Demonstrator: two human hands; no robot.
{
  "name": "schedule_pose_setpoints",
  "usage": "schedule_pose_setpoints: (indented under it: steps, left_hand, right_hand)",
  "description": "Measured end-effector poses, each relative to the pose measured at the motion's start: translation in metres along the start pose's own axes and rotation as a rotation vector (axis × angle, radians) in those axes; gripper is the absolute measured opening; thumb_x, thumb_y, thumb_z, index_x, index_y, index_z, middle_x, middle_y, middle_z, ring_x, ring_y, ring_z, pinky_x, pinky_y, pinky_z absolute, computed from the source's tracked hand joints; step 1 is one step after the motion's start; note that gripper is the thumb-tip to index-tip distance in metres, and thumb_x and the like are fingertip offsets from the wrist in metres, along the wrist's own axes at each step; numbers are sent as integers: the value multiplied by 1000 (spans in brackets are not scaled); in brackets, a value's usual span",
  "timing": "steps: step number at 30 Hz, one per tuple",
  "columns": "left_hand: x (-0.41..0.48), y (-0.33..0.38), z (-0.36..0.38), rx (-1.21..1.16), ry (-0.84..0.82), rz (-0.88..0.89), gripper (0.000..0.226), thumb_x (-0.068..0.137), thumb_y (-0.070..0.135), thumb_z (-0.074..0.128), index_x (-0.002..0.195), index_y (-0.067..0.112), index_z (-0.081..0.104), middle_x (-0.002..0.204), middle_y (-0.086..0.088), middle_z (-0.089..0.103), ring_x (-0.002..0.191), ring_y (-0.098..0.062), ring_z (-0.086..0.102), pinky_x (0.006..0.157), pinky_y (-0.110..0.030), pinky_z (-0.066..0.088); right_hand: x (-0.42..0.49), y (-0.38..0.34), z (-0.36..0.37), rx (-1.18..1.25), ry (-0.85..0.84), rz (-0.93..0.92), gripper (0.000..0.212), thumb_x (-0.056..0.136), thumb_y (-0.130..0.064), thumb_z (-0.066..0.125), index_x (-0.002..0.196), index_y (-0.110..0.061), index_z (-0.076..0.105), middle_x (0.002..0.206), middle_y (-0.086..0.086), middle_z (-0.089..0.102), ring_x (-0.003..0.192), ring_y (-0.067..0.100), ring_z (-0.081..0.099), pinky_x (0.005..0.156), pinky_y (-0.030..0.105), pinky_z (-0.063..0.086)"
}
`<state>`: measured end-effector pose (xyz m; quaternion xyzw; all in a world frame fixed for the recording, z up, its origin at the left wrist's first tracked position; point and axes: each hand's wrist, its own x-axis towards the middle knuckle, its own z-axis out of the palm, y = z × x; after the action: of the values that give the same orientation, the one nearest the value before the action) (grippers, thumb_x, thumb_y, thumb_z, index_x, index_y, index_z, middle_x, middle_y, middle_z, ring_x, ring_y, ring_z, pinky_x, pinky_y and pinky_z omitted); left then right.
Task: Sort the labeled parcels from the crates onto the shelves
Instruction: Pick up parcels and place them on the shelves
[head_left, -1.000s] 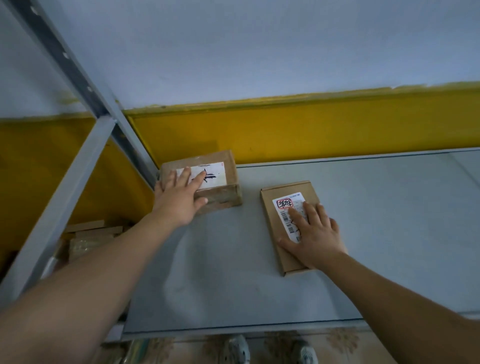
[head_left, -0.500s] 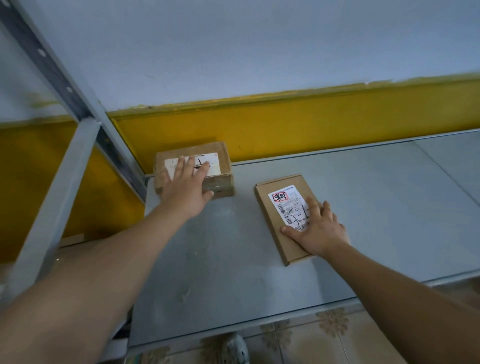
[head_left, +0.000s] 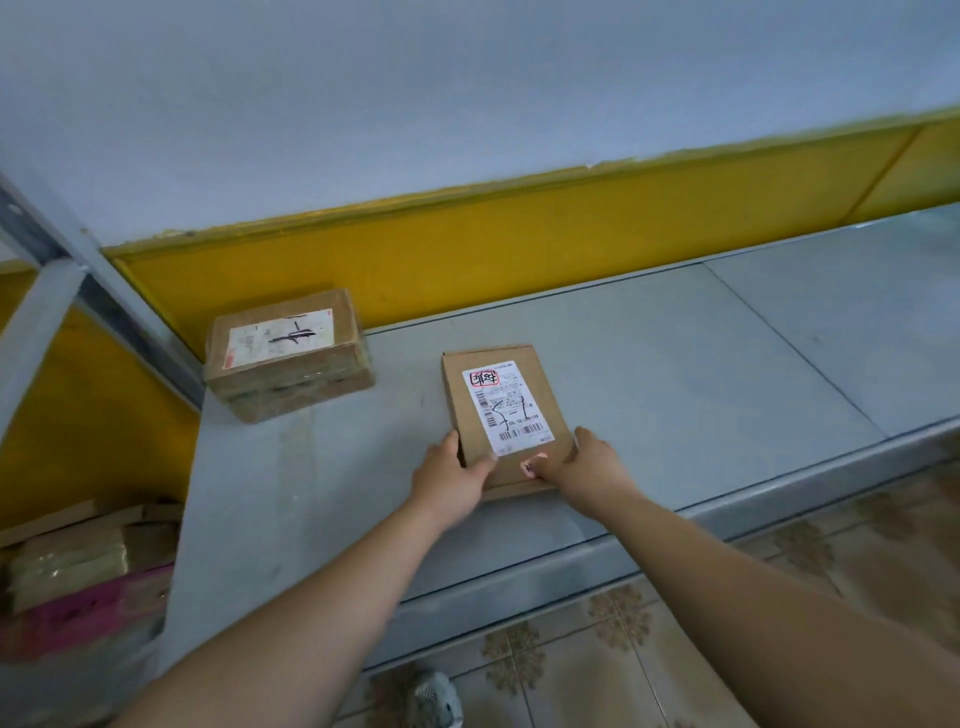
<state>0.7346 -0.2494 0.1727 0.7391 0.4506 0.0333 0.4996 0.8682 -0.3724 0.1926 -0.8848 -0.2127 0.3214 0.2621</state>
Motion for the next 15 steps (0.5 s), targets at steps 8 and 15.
schedule_pose_setpoints:
  steps: [8,15]
  left_hand:
    - [-42,113,74,-552,-53,85,63,96,3,51,147,31,25,123,-5,61,92,-25,66,58,-32,52]
    - [-63,226,168,-509,-208,251,60,98,9,51,147,33,26,116,1,61,92,-21,67,65,-35,55]
  right_hand:
    - [-40,71,-109,231,113,-81,62,87,-48,67,139,-21,48,126,1,60,104,17,60,82,32,52]
    - [-68,146,-238,258,322,-28,75,89,-57,60,151,-24,34,144,1,50,124,21,53,92,32,46]
